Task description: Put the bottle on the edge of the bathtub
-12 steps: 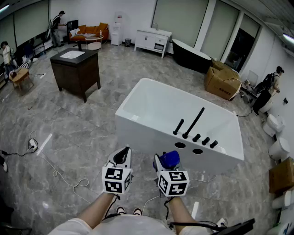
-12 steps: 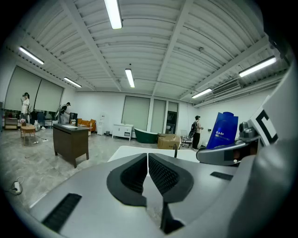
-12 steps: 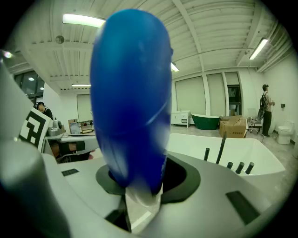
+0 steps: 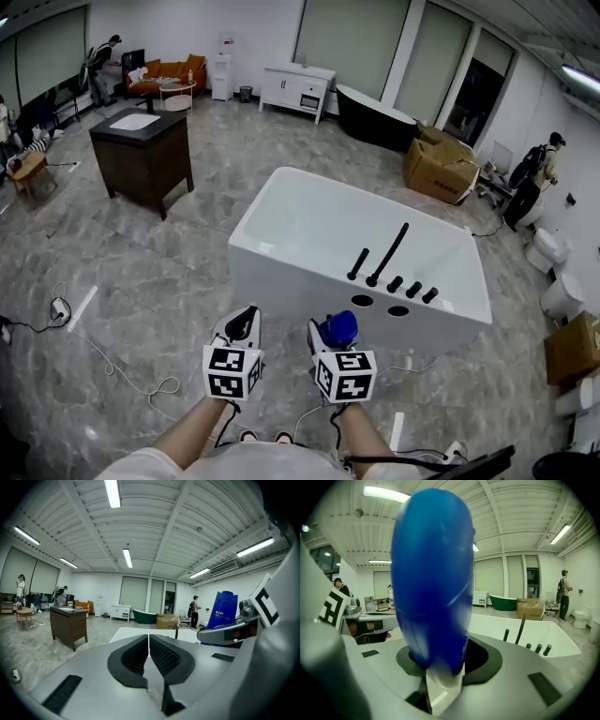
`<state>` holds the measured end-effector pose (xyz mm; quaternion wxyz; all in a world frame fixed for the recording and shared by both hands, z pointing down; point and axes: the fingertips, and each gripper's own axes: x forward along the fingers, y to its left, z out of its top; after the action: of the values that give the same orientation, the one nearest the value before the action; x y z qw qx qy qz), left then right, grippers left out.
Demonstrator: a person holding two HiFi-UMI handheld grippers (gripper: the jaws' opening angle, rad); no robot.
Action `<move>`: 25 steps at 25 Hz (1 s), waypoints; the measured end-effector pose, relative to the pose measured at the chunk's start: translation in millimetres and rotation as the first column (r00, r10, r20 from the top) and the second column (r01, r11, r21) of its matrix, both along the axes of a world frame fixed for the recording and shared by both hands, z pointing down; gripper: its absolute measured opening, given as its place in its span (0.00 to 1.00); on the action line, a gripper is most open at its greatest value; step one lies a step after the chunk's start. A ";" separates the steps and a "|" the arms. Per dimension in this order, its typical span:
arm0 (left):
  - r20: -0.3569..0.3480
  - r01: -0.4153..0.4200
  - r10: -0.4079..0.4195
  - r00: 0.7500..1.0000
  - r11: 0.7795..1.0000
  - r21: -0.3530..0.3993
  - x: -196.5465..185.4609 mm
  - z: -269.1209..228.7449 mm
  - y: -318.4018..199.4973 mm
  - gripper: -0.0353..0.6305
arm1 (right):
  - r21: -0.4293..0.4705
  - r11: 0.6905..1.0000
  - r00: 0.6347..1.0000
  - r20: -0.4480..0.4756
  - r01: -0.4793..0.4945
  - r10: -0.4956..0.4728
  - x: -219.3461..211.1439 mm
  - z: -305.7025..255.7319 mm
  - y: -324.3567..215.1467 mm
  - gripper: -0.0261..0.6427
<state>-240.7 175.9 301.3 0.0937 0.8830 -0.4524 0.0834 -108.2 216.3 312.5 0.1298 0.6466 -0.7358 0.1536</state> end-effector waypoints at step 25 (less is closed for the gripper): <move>-0.019 -0.006 0.005 1.000 0.999 -0.042 -7.9 12.4 -44.4 0.09 | -0.039 0.997 0.997 0.028 -0.073 0.074 2.2 12.6 -39.9 0.28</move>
<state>-248.6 131.6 313.7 0.1160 0.8828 -0.4472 0.0848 -106.0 176.4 325.1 0.1252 0.6683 -0.7104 0.1817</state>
